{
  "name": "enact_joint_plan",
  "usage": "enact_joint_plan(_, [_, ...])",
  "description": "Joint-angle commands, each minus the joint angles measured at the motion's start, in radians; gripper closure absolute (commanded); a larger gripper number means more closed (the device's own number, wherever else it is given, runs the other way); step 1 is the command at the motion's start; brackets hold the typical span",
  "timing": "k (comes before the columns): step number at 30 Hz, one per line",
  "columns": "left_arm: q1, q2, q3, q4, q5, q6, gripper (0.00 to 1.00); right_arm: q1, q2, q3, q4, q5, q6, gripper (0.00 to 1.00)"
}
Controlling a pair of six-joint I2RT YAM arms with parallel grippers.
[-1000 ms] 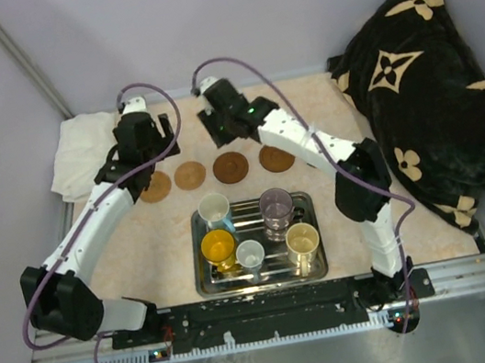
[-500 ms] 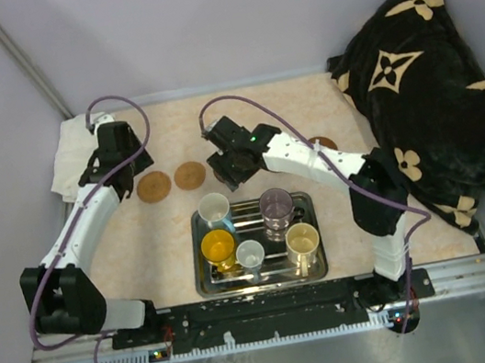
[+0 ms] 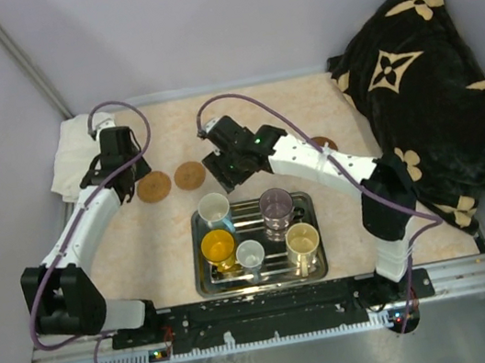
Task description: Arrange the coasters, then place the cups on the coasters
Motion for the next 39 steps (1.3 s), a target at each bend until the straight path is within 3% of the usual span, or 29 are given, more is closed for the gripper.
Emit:
enact_joint_plan(1, [-0.001,-0.046,-0.034,-0.028,-0.006,-0.011,0.54,0.01,0.036,0.047,0.043,-0.051,-0.016,0.39])
enact_joint_plan(7, [-0.001,-0.078,-0.043,-0.029,-0.044,-0.025,0.5,0.017,0.093,0.106,0.035,-0.076,-0.052,0.41])
enact_joint_plan(13, [0.0,-0.078,-0.048,-0.021,-0.004,-0.017,0.32,0.019,0.132,0.117,0.025,-0.119,-0.057,0.43])
enact_joint_plan(39, [0.0,-0.125,-0.083,-0.02,-0.056,-0.108,0.43,0.022,0.328,0.223,-0.028,-0.229,-0.117,0.51])
